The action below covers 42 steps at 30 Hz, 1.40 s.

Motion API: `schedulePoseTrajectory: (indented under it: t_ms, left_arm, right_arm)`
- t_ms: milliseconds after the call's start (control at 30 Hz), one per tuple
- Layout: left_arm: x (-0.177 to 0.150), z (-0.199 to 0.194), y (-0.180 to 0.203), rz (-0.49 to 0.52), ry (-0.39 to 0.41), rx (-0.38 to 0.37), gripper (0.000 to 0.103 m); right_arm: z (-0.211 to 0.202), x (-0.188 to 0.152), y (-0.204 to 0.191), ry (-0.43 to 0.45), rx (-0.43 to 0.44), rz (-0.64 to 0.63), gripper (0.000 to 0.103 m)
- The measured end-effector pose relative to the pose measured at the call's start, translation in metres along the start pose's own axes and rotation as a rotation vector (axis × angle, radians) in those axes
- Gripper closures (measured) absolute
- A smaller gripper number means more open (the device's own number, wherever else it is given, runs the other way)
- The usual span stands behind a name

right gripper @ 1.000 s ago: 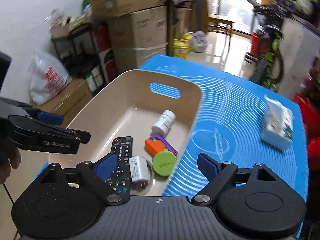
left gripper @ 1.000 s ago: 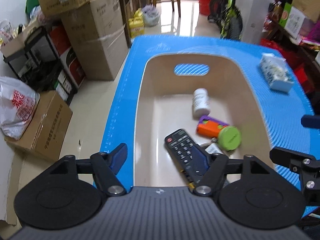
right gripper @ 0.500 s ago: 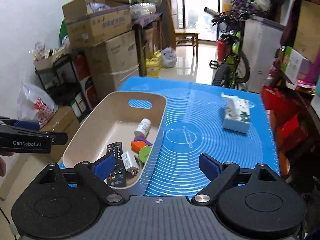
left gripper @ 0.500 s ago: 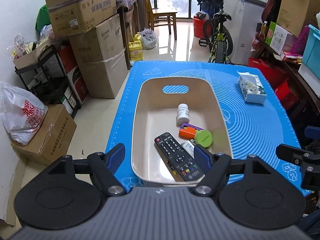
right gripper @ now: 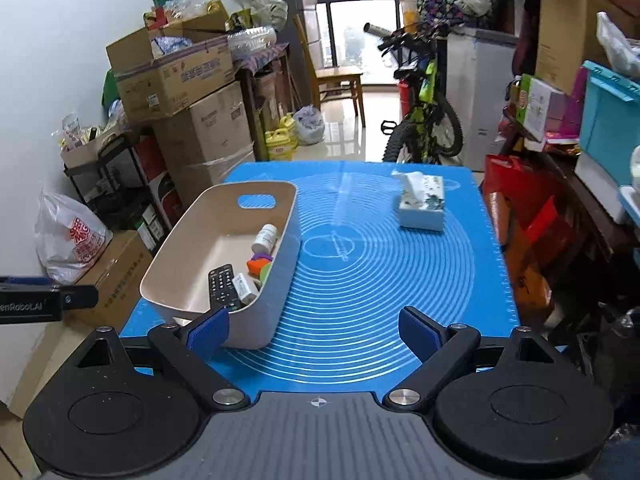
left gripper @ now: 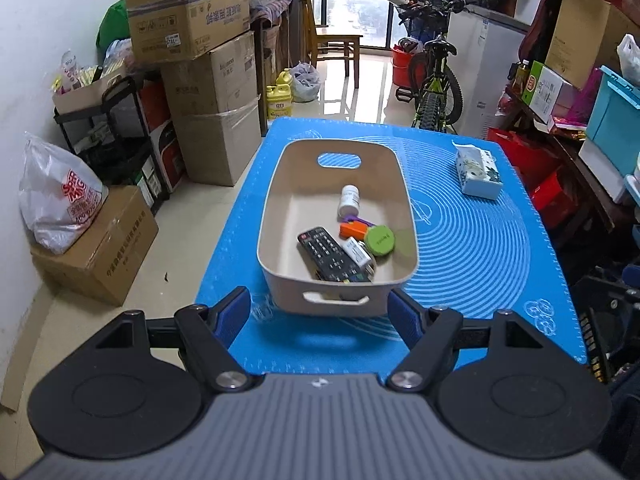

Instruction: Organize rigid objects

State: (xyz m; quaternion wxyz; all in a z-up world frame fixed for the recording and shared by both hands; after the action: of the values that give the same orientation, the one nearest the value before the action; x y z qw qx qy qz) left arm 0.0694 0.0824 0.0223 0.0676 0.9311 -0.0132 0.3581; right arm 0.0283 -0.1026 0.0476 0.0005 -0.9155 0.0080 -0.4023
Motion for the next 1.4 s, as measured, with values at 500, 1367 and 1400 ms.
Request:
schedulePoseTrajectory:
  t_ms: [500,1367,1400]
  left_arm:
    - [-0.04,-0.052,0.017,0.054,0.036,-0.037,0.027]
    - [-0.059,-0.055,0.007,0.077,0.02,-0.032,0.027]
    - [-0.059,-0.055,0.008,0.08,0.021,-0.033,0.027]
  right_arm:
    - [-0.08,-0.025,-0.008,0.094,-0.036,-0.031,0.008]
    - [-0.089,-0.048,-0.021,0.044,-0.034,-0.028,0.008]
    - [-0.089,-0.049,-0.02,0.043,-0.037,-0.028,0.008]
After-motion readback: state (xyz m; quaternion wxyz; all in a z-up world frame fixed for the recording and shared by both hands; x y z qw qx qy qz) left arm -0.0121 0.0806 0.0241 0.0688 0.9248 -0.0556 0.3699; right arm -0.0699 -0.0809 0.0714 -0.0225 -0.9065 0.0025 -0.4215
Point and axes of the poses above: each gripper's, at about its wrist camera, not at the fingertips, and z roughly the way its jaws point, y to its right, x to its top, the point moved 6 cm from there along z, roughly the way its jaws point, and after that the axes turned 10 degrees about -z, right-handed, at the moved point
